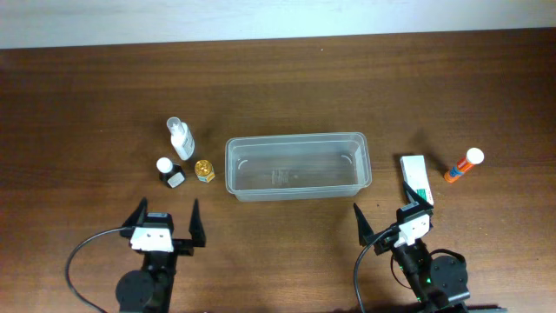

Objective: Pack container

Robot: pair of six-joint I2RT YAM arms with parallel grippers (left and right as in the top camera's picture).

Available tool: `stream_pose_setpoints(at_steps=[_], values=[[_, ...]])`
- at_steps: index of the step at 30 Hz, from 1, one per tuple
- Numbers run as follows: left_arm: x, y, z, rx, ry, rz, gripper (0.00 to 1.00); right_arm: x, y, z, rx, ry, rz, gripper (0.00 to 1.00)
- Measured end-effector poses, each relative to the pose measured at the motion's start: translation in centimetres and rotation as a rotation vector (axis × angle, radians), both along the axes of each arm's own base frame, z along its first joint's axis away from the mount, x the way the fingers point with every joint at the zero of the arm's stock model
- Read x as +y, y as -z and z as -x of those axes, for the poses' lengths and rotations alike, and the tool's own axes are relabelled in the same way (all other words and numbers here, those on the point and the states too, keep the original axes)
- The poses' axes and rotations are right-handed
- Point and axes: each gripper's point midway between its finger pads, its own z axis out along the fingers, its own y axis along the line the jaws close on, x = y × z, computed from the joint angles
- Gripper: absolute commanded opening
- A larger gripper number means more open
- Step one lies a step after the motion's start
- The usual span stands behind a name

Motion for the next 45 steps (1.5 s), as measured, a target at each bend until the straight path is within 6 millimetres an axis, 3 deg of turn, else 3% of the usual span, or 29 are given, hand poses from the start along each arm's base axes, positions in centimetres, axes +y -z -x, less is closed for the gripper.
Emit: stream_pose_setpoints(at_steps=[4, 7, 9, 13, 16, 18, 25, 29, 35, 45], values=[[-2.2, -0.9, 0.4, -0.027, 0.128, 0.008, 0.99, 0.0, 0.0, 0.0, 0.0, 0.0, 0.0, 0.98], [-2.5, -2.1, 0.9, -0.026, 0.152, 0.009, 0.99, 0.0, 0.0, 0.0, 0.0, 0.0, 0.0, 0.98], [-2.5, -4.6, 1.5, -0.037, 0.152, 0.009, 0.99, 0.0, 0.0, 0.0, 0.0, 0.0, 0.001, 0.98], [-2.2, -11.5, 2.8, -0.072, 0.141, -0.012, 0.99, 0.0, 0.0, 0.0, 0.0, 0.0, 0.0, 0.98], [-2.1, -14.7, 2.9, -0.015, 0.142, -0.051, 0.99, 0.0, 0.0, 0.0, 0.0, 0.0, 0.0, 0.98], [-2.1, -15.6, 2.3, 0.088, 0.146, -0.09, 0.99, 0.0, 0.0, 0.0, 0.0, 0.0, 0.0, 0.98], [-2.3, -15.4, -0.8, 0.61, 0.188, -0.171, 0.99, 0.0, 0.0, 0.0, -0.001, 0.0, 0.0, 0.98], [-2.3, -15.7, -2.5, 0.801, 0.2, -0.184, 0.99, 0.0, 0.0, 0.0, -0.001, 0.0, 0.001, 0.98], [-1.8, -15.4, -4.7, 0.914, 0.177, -0.208, 0.99, 0.0, 0.0, 0.0, -0.001, 0.0, 0.0, 0.98], [0.3, -11.1, -6.0, 1.099, 0.085, -0.256, 0.99, 0.0, 0.0, 0.0, -0.001, 0.0, 0.0, 0.98]])
